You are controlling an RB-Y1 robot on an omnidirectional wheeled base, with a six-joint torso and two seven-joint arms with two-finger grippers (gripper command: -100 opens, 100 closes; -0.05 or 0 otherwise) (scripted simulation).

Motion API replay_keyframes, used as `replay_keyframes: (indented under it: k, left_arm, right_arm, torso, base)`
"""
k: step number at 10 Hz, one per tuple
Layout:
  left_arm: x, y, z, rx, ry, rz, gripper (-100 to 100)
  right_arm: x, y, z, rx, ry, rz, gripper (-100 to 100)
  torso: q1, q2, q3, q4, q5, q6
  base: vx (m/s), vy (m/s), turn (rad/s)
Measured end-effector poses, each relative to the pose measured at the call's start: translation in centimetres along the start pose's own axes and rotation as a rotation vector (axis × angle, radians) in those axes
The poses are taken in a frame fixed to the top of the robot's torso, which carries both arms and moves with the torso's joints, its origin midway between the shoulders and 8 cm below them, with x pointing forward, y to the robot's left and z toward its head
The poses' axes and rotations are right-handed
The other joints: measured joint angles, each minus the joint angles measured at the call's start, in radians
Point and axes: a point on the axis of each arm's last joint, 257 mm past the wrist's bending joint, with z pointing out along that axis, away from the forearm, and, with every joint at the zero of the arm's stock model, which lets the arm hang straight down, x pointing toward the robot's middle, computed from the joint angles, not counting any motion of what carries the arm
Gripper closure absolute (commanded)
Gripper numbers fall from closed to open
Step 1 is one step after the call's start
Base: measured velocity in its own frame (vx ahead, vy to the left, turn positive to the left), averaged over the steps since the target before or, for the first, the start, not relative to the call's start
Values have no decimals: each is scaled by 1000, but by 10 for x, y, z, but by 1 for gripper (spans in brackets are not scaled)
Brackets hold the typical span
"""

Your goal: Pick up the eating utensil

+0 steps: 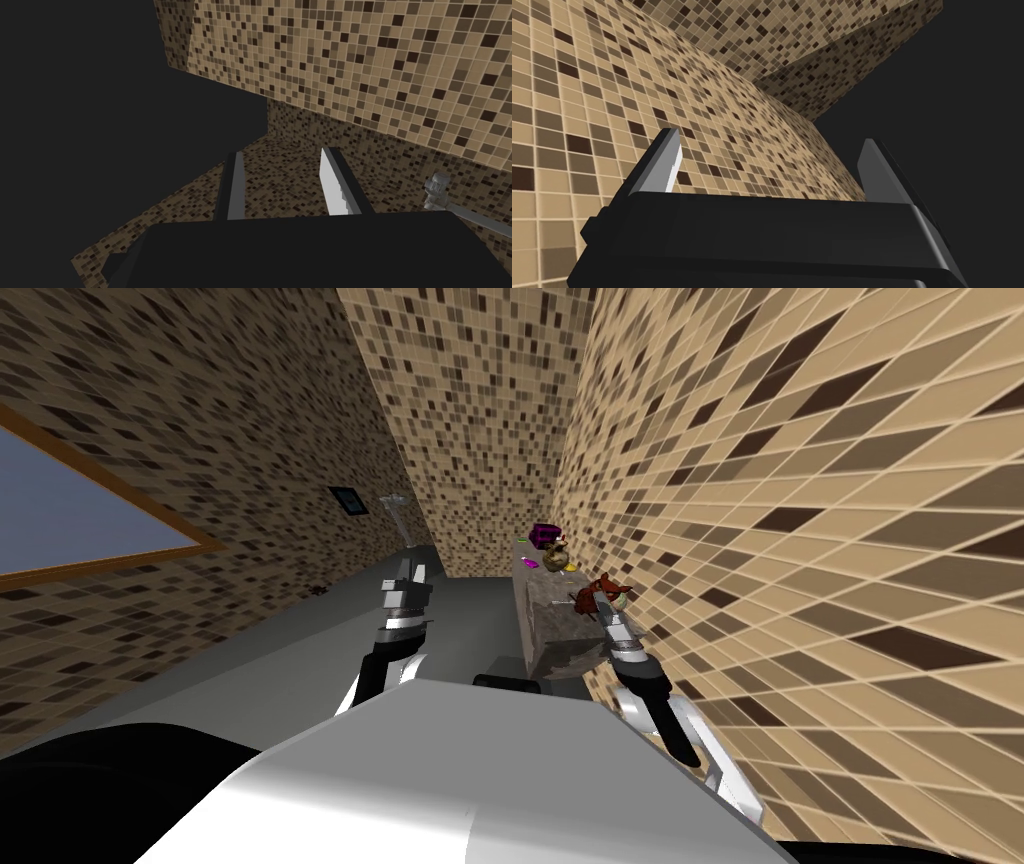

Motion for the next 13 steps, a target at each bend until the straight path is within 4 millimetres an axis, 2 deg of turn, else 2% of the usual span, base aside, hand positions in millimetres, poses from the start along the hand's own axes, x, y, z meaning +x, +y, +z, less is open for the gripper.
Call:
replay_keyframes:
  k: [9,13]
  left_arm:
    - [0,0,0,0,0,0,0]
    - [0,0,0,0,0,0,0]
  right_arm:
    - [31,-36,-26,-11,337,-405,-100]
    - [47,-59,-48,-21,504,-577,-100]
  torso:
    - [0,-1,-1,0,0,0]
    - [-2,-2,-1,0,0,0]
  base:
    - [14,80,-7]
    - [22,58,25]
